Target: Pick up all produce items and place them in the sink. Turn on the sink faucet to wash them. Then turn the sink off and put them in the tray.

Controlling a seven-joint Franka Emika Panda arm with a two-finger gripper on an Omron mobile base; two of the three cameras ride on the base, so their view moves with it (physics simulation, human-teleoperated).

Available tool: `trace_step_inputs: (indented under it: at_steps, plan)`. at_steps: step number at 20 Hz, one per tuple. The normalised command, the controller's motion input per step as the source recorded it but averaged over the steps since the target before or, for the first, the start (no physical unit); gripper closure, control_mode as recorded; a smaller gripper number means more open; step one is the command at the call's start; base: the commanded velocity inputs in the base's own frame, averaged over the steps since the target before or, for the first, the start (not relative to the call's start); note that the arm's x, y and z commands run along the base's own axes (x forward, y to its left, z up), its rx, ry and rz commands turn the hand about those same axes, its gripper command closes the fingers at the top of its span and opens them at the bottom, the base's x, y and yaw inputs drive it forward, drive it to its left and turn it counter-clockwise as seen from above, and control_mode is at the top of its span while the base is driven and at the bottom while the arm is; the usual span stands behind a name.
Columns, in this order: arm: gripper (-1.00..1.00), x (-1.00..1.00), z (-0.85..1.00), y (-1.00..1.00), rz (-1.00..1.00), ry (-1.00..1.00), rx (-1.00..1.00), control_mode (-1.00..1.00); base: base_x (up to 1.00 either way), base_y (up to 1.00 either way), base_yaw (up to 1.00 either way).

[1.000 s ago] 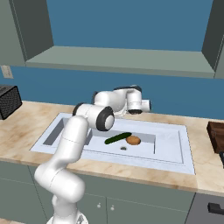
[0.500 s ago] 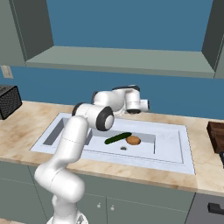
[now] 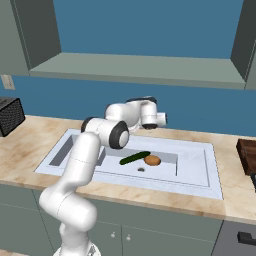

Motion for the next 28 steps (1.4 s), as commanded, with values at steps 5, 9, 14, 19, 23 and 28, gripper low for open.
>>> trace_step_inputs:
  at_steps: [5, 9, 14, 19, 23, 28]
  plan:
    - [-1.0, 0.0, 0.0, 0.15, 0.02, 0.0, 0.0, -1.0, 0.0, 0.0, 0.0]
    - [-1.0, 0.0, 0.0, 0.2, 0.01, 0.02, 0.0, -1.0, 0.0, 0.0, 0.0]
    - [-1.0, 0.0, 0.0, 0.19, -0.08, 0.0, 0.0, -1.0, 0.0, 0.0, 0.0]
    - [-1.0, 0.0, -0.04, 0.04, -0.23, 0.0, 0.0, -1.0, 0.0, 0.0, 0.0]
    - [-1.0, 0.0, -0.1, 0.0, -0.29, 0.0, 0.0, -1.0, 0.0, 0.0, 0.0]
    - [-1.0, 0.0, -0.12, 0.03, -0.31, 0.0, 0.0, -1.0, 0.0, 0.0, 0.0]
